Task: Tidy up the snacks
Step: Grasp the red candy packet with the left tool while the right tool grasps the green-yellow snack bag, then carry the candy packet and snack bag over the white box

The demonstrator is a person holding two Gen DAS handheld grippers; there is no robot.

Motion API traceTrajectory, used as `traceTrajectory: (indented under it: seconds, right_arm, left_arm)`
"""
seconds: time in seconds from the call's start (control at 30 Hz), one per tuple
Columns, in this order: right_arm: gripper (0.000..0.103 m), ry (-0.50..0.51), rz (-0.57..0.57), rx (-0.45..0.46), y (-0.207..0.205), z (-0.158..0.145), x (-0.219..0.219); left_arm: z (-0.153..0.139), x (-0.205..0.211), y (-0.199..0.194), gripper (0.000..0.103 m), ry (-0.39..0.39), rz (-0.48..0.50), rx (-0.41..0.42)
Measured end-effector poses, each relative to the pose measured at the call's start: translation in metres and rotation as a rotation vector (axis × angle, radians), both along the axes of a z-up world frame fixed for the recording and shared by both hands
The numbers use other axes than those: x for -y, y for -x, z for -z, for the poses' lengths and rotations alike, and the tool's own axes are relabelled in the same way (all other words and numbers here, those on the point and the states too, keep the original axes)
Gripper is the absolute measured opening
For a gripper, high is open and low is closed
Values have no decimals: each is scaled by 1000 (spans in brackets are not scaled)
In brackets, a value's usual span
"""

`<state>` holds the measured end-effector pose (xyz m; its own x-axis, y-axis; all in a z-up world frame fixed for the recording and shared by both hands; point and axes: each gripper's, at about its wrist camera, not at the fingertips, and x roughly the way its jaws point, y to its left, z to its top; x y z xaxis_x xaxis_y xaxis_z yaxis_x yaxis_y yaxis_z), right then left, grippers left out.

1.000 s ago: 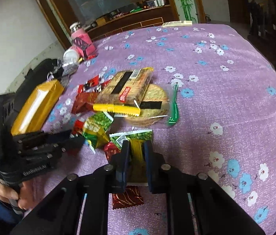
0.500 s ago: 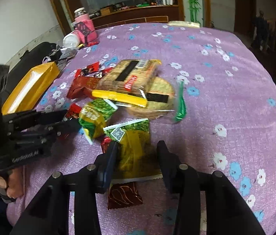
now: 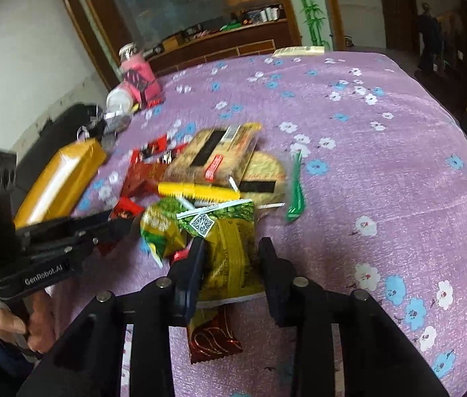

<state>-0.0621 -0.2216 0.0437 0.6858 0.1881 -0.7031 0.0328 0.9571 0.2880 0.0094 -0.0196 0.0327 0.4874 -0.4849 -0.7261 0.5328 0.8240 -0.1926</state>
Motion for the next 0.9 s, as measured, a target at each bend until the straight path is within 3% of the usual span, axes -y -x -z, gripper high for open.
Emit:
traceTrajectory:
  seconds: [0.13, 0.9]
  right_arm:
    - [32, -20, 12, 35, 2, -6, 3]
    - [32, -48, -14, 45, 0, -7, 3]
  left_arm:
    - [-5, -2, 1, 25, 21, -2, 24]
    - [-12, -6, -2, 25, 45, 8, 38]
